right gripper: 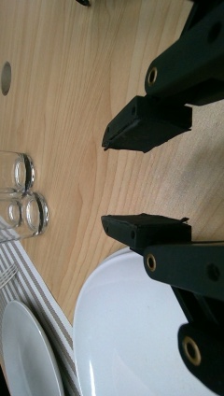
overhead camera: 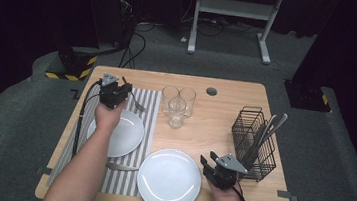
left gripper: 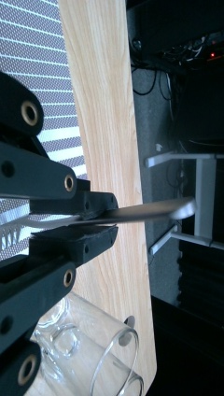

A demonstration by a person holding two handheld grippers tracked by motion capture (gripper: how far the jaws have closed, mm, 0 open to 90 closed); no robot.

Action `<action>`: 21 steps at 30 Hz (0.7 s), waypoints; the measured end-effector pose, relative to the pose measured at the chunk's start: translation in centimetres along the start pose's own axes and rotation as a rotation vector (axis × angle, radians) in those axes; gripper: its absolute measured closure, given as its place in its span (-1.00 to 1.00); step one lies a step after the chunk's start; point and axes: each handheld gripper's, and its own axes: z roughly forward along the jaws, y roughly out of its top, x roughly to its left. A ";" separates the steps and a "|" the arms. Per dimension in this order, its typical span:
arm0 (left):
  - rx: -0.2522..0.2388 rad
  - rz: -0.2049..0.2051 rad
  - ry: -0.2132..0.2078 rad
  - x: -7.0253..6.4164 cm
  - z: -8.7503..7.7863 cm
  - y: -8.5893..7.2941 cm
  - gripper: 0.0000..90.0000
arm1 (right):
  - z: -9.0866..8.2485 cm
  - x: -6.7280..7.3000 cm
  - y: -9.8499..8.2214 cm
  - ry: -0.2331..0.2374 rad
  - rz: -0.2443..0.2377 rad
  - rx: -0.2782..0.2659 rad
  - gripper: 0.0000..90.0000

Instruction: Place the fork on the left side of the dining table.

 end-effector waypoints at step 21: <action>-0.013 0.005 0.028 0.7 -0.5 0.9 0.76 | 0.0 0.1 0.0 -0.001 -0.006 0.004 0.24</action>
